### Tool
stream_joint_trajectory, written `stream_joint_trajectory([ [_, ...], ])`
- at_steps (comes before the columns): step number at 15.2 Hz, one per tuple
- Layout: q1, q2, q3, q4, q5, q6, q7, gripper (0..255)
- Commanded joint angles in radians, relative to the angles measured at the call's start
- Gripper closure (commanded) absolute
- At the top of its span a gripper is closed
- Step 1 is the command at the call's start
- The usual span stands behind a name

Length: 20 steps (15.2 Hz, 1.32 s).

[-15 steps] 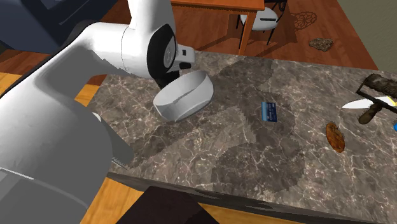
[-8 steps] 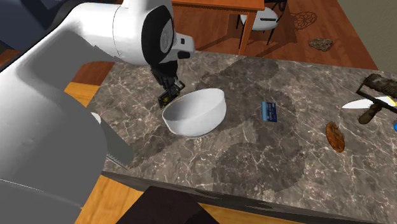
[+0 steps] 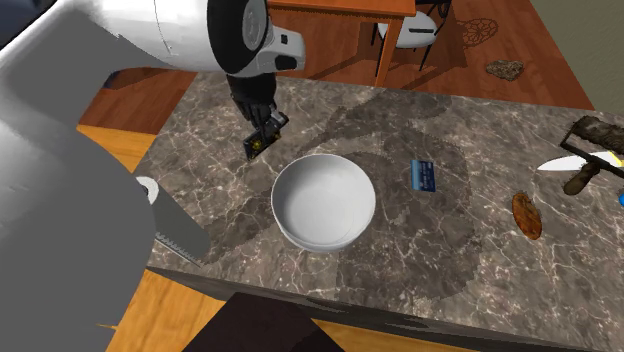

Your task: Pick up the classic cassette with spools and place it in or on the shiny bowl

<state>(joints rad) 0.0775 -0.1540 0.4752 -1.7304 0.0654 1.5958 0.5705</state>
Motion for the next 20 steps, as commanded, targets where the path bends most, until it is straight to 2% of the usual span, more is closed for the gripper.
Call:
stream_joint_trajectory([
  [1, -0.001, 0.010, 0.001, 0.038, -0.005, -0.029, 0.003, 255],
  [14, 0.004, 0.087, 0.016, 0.288, -0.038, -0.211, 0.030, 255],
  [20, -0.058, -0.089, -0.100, 0.114, 0.020, -0.203, -0.147, 255],
])
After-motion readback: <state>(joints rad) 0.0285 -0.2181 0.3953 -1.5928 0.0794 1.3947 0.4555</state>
